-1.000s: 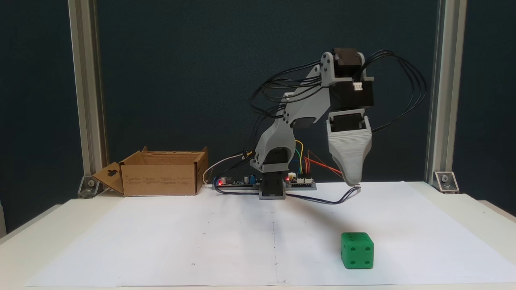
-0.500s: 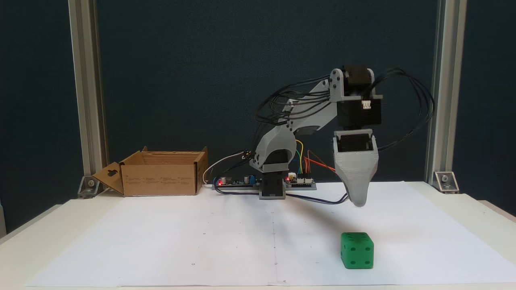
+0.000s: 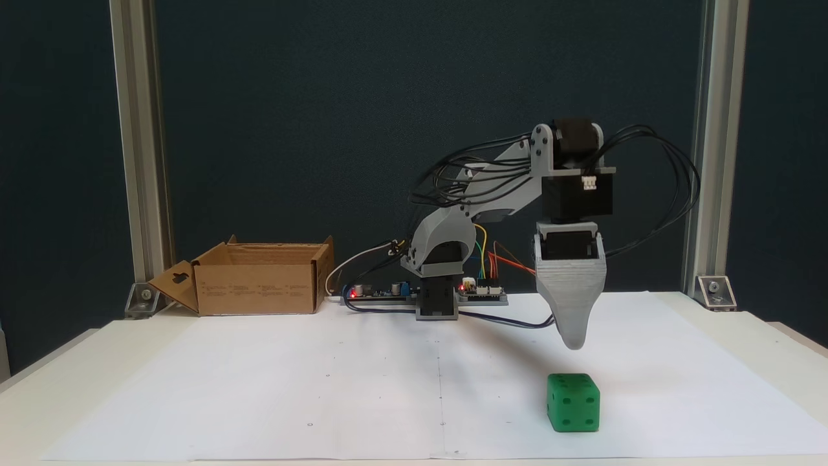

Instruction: Grasp a green dice and put it in the bin.

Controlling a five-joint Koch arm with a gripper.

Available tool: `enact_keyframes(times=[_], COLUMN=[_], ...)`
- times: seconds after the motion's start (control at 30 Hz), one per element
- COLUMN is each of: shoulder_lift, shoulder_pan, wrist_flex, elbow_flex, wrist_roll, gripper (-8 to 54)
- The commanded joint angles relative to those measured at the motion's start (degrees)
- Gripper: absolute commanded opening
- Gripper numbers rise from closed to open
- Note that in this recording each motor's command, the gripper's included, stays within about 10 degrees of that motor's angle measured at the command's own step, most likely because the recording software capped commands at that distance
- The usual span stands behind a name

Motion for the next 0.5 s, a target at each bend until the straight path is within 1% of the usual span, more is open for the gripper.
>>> enact_keyframes(times=[0.0,0.47], shoulder_lift=[0.44,-0.97], shoulder_pan=[0.53,0.53], wrist_flex=[10.00,10.00], elbow_flex=[-3.25,-3.25], wrist_roll=[4.04,4.13], gripper=[43.3,43.2])
